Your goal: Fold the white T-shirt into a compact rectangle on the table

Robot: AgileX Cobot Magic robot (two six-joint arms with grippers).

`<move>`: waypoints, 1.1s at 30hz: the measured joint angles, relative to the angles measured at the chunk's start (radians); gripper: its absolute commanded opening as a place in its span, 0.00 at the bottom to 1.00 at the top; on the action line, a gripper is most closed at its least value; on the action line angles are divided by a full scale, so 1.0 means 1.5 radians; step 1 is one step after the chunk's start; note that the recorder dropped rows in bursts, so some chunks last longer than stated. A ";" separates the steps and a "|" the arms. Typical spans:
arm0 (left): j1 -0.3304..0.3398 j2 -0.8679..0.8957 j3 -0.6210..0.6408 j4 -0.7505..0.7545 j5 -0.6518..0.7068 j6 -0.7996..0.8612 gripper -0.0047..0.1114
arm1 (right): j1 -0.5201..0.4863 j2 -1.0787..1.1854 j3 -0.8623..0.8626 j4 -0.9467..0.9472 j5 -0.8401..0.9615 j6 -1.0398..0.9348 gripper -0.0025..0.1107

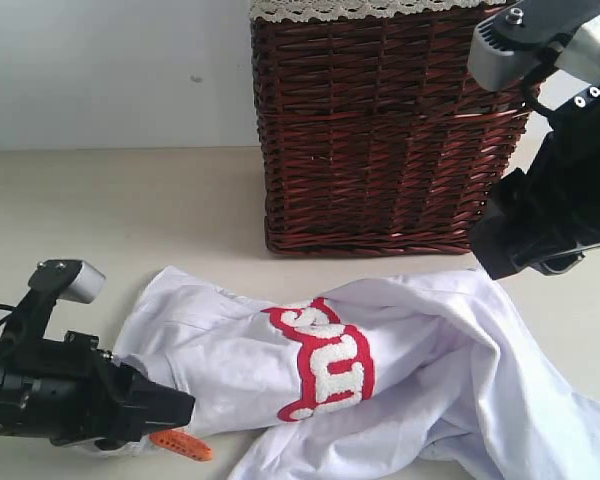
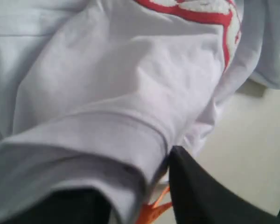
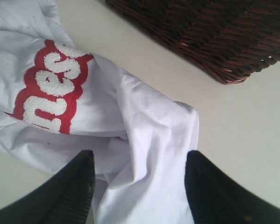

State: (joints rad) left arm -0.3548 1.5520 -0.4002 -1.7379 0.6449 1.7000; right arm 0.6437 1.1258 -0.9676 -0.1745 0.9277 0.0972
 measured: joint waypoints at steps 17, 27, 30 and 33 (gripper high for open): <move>0.000 -0.084 -0.182 0.264 -0.007 -0.427 0.04 | 0.000 0.000 0.000 0.000 0.000 -0.001 0.51; 0.002 -0.194 -0.408 0.584 0.122 -0.758 0.04 | 0.000 0.000 0.000 0.004 0.000 -0.015 0.51; 0.027 -0.217 -0.450 0.657 0.151 -0.812 0.04 | 0.000 0.000 0.000 0.033 0.005 -0.049 0.51; 0.071 -0.237 -0.490 0.717 0.189 -0.857 0.04 | 0.000 0.000 0.000 0.116 0.020 -0.135 0.51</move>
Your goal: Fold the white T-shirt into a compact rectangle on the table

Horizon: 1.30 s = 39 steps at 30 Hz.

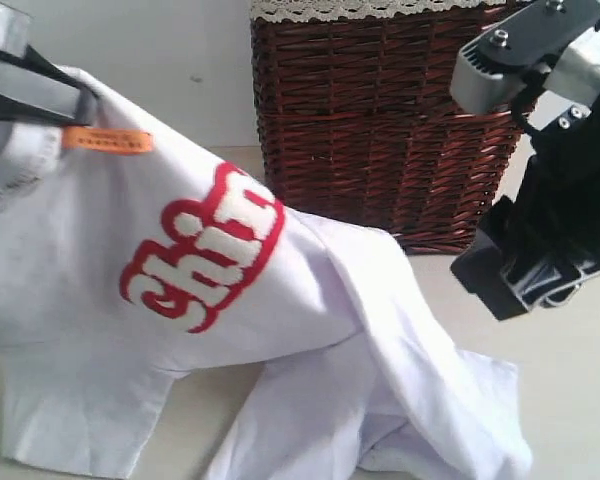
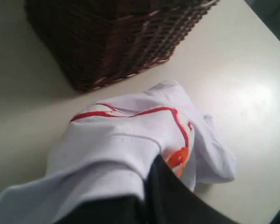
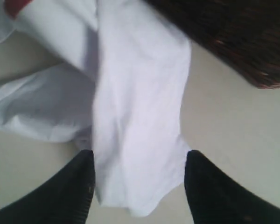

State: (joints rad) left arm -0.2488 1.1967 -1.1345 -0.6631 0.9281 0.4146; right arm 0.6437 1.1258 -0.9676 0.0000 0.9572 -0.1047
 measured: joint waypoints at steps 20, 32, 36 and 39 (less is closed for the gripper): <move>-0.040 -0.012 -0.006 -0.140 0.034 -0.006 0.04 | 0.096 0.048 0.061 0.625 -0.078 -0.586 0.51; -0.043 -0.012 -0.006 -0.147 0.024 0.016 0.04 | 0.302 0.189 0.086 0.671 -0.444 -0.551 0.67; -0.043 -0.012 -0.006 -0.147 0.024 0.024 0.04 | 0.348 0.256 0.086 0.685 -0.622 -0.512 0.57; -0.043 -0.012 -0.006 -0.147 0.030 0.030 0.04 | 0.356 0.303 0.074 0.716 -0.706 -0.495 0.25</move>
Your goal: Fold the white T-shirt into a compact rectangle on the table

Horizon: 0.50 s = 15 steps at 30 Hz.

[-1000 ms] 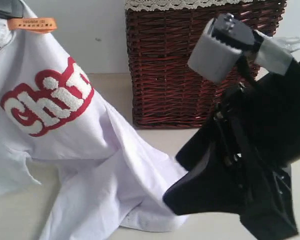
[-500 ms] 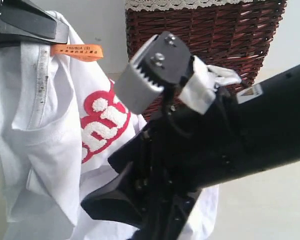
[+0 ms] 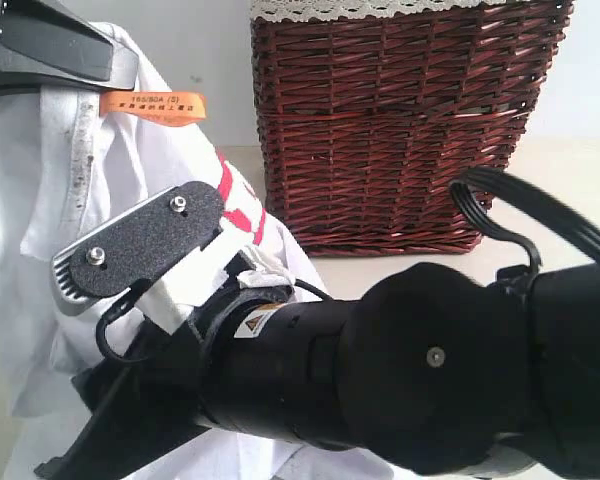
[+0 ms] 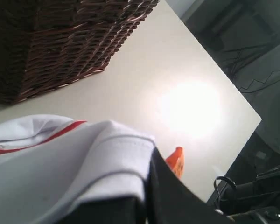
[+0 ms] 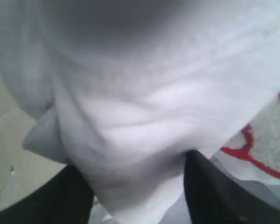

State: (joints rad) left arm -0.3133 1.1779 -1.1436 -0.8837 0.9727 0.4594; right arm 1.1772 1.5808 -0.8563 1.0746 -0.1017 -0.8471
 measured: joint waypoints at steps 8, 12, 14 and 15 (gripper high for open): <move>0.000 0.000 0.000 0.093 0.014 0.003 0.04 | 0.001 0.004 -0.003 0.010 0.004 -0.089 0.02; 0.007 0.000 0.000 0.185 0.016 -0.009 0.04 | 0.001 -0.002 -0.003 0.013 0.029 -0.126 0.02; 0.021 0.000 0.000 0.236 0.011 -0.034 0.04 | 0.001 -0.013 -0.003 0.013 0.054 -0.141 0.02; 0.036 0.000 0.000 0.269 0.003 -0.054 0.04 | 0.001 -0.028 -0.003 0.005 0.078 -0.153 0.02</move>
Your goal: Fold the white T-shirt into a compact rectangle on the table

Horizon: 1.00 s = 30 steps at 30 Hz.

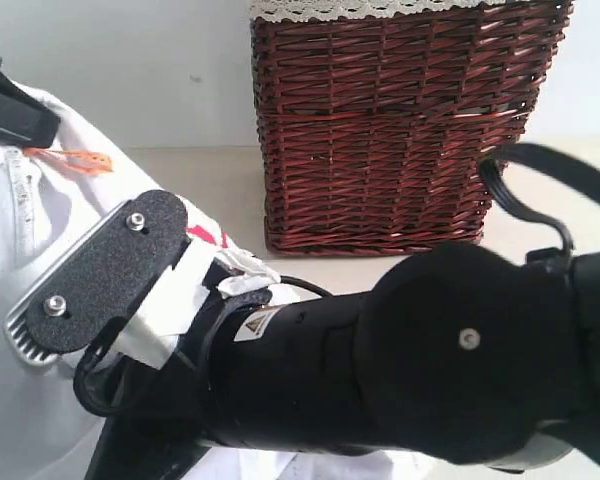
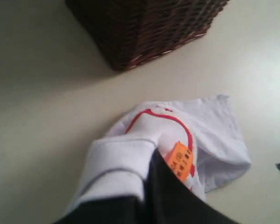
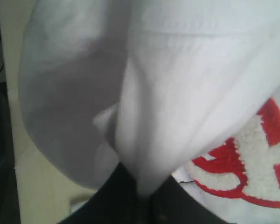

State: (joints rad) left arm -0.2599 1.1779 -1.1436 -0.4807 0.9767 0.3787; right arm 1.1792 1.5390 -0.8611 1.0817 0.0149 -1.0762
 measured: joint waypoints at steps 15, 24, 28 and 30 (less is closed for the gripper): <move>0.039 0.000 0.004 0.059 -0.009 -0.041 0.04 | -0.053 -0.071 0.000 -0.383 0.083 0.357 0.44; 0.039 0.000 0.004 0.014 -0.009 -0.027 0.04 | 0.021 0.036 -0.105 -0.338 0.019 0.386 0.58; 0.039 0.000 0.004 0.014 -0.007 -0.027 0.04 | 0.025 0.102 -0.130 -0.337 0.005 0.419 0.58; 0.039 0.000 0.004 0.014 -0.007 -0.027 0.04 | 0.025 0.134 -0.138 -0.337 -0.004 0.441 0.58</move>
State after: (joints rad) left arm -0.2016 1.1779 -1.1376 -0.4591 0.9656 0.3388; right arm 1.2171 1.7400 -1.0683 0.5769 0.0096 -0.4147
